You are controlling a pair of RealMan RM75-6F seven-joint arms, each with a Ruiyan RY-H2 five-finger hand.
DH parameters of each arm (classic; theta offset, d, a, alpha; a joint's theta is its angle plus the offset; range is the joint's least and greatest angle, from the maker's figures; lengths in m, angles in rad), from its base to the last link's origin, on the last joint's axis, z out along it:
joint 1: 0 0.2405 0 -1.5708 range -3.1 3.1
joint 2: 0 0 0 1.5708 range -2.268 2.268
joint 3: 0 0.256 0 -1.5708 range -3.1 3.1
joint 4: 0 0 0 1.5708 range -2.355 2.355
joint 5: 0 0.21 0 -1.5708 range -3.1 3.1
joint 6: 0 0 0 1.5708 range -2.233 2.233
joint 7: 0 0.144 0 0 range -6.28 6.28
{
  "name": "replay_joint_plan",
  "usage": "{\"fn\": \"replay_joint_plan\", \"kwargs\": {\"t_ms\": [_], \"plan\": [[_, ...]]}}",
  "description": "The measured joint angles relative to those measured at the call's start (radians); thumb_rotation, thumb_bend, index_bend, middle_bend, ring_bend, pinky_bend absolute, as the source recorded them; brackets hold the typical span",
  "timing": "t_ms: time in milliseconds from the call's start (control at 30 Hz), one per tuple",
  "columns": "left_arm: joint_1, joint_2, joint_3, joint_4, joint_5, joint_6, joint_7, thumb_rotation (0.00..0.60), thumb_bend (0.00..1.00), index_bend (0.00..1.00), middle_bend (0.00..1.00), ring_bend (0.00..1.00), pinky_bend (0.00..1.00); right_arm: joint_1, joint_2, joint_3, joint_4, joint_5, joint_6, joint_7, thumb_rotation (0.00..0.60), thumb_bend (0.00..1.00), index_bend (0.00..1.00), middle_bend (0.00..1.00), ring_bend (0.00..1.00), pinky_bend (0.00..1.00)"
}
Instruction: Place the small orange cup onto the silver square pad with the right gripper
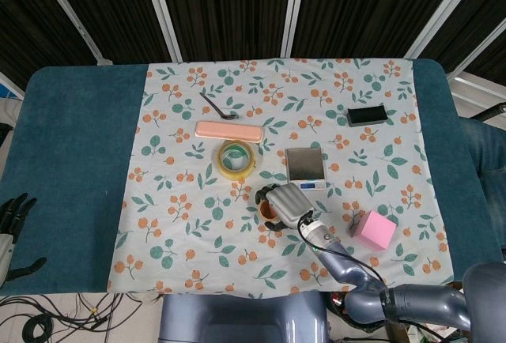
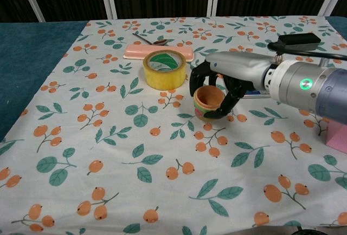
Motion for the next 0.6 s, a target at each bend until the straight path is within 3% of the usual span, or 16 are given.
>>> {"fn": "replay_joint_plan", "kwargs": {"t_ms": [333, 600], "plan": [[0.0, 0.0, -0.001, -0.002, -0.003, -0.002, 0.003, 0.6, 0.13, 0.04, 0.0, 0.0, 0.27, -0.008, 0.067, 0.064, 0.081, 0.083, -0.015, 0.045, 0.6, 0.51, 0.44, 0.49, 0.59, 0.62], [-0.001, 0.0, -0.002, -0.003, -0.006, -0.003, 0.003, 0.6, 0.13, 0.04, 0.0, 0.0, 0.27, 0.02, 0.046, 0.093, 0.211, 0.141, -0.082, 0.073, 0.6, 0.51, 0.44, 0.49, 0.59, 0.62]]}}
